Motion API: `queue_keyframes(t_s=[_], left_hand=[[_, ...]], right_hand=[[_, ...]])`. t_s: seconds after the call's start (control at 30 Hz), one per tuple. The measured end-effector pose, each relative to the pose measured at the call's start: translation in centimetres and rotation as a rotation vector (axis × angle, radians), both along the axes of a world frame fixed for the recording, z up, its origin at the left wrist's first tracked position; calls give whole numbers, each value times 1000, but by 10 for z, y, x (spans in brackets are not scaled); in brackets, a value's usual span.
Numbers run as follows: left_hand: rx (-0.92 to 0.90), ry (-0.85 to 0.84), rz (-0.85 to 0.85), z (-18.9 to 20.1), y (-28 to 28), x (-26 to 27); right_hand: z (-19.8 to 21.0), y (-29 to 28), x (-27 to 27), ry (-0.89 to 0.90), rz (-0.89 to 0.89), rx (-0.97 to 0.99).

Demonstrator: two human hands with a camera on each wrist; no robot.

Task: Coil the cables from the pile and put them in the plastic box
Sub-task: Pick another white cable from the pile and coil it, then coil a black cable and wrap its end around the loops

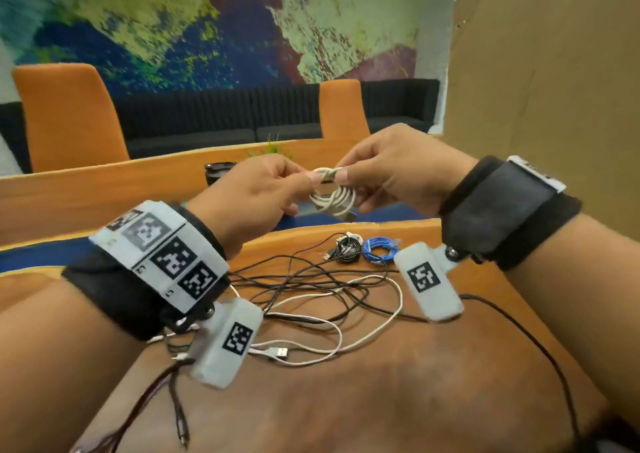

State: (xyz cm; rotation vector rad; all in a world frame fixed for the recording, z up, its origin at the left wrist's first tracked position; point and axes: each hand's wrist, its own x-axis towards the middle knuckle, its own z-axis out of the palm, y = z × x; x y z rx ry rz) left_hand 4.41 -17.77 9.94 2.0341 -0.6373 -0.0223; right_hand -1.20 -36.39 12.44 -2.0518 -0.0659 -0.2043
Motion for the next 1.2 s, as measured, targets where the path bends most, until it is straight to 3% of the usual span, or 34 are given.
queue_keyframes(t_s=[0.13,0.33,0.47,0.57,0.7,0.77,0.87,0.9,0.97,1.07,1.2], left_hand=[[326,-178,-23,4,7,4],[1025,-147,-148,-34,26,13],[1198,-123,-143,-65,32,21],[1239,-75,-121,-78,33,25],[1244,-47,-68,-91,38,28],[1229,-47,-55,-97,40,29],[1191,-50,-42,-102,43,31],[1174,-52,-43,-103,44,32],[1132,-64,-54,-104,47,35],[1032,-102,-69,-102,52,39],[861,-273,-25,-75,63,46]], right_hand=[[-9,-50,20,87,-133,85],[-83,-113,52,401,-435,20],[-119,-122,68,569,-540,-52],[-123,-113,75,636,-517,-121],[-113,-108,77,637,-489,-391],[-103,-107,78,580,-539,-459],[-85,-96,81,356,-563,-866],[-80,-87,80,259,-512,-913],[-73,-62,76,136,-342,-815],[-71,-15,66,84,-43,-712],[-79,46,68,-64,181,-893]])
